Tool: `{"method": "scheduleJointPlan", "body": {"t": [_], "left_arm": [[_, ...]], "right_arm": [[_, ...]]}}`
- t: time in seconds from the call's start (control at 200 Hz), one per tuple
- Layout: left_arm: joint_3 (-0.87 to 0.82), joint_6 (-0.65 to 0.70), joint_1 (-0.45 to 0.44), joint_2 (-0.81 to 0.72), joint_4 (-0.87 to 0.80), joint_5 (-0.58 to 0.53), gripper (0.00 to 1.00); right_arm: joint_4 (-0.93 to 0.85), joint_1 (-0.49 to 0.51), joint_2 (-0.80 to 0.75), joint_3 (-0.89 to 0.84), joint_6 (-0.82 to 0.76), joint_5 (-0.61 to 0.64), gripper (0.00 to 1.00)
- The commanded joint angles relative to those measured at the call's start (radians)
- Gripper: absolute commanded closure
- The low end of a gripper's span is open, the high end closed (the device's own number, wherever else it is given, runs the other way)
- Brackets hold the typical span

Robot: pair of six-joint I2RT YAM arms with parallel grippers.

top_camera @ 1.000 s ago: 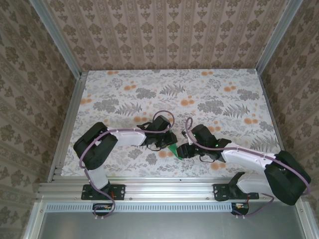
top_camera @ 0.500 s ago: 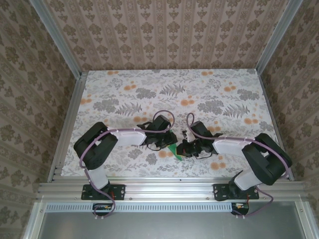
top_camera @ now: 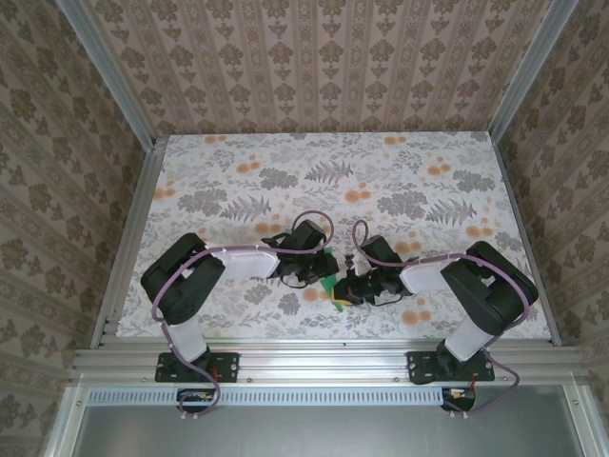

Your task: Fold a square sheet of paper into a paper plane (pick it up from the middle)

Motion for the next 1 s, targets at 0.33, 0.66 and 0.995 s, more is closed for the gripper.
{"method": "scheduleJointPlan", "body": {"t": [0.33,0.66,0.995], "left_arm": [[0.011,0.023,0.002,0.028,-0.059,-0.008,0.66],[0.015,0.022,0.002,0.029,-0.06,-0.007,0.66],[0.018,0.046,0.003,0.023,-0.055,-0.017,0.66]], "right_arm": [[-0.182,0.047,-0.067,-0.072,-0.049,0.049,0.91],[-0.328,0.101,-0.078,-0.045,-0.099,0.171,0.91],[-0.436,0.125,-0.179,-0.002,-0.097,0.363,0.92]]}}
